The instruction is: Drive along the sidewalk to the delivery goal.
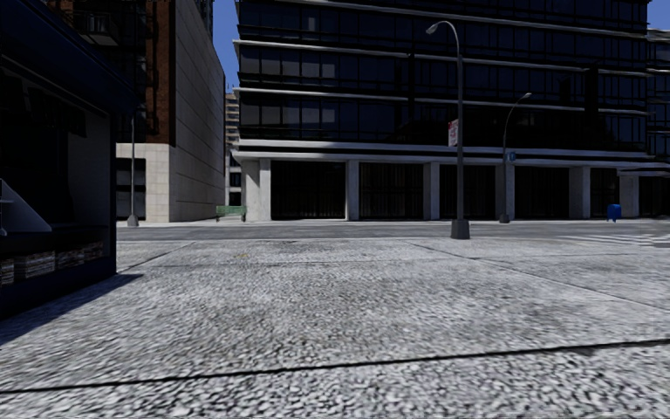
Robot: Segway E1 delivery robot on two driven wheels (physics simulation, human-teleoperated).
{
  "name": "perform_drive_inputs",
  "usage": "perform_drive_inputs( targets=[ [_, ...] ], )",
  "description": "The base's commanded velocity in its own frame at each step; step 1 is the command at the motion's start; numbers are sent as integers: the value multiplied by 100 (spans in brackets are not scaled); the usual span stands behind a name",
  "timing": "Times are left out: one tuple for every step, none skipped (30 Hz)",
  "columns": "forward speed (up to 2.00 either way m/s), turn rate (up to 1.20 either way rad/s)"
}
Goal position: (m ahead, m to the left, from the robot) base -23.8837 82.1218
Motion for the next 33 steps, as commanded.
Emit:
perform_drive_inputs(
  targets=[
    [0, -88],
    [0, -88],
    [0, -88],
    [0, -88],
    [0, -88],
    [0, -88],
    [0, -88],
    [0, -88],
    [0, -88],
    [0, -88],
    [0, -88],
    [0, -88],
    [0, -88],
    [0, -88],
    [0, -88],
    [12, -88],
    [25, -88],
    [25, -88],
    [45, -88],
    [69, -88],
    [84, -88],
    [88, -88],
    [88, -88],
    [89, -88],
    [90, -88],
    [90, -88],
    [90, -88],
    [90, -88],
    [91, -88],
    [94, -88],
    [99, -88],
    [102, -88],
    [102, -88]
  ],
)
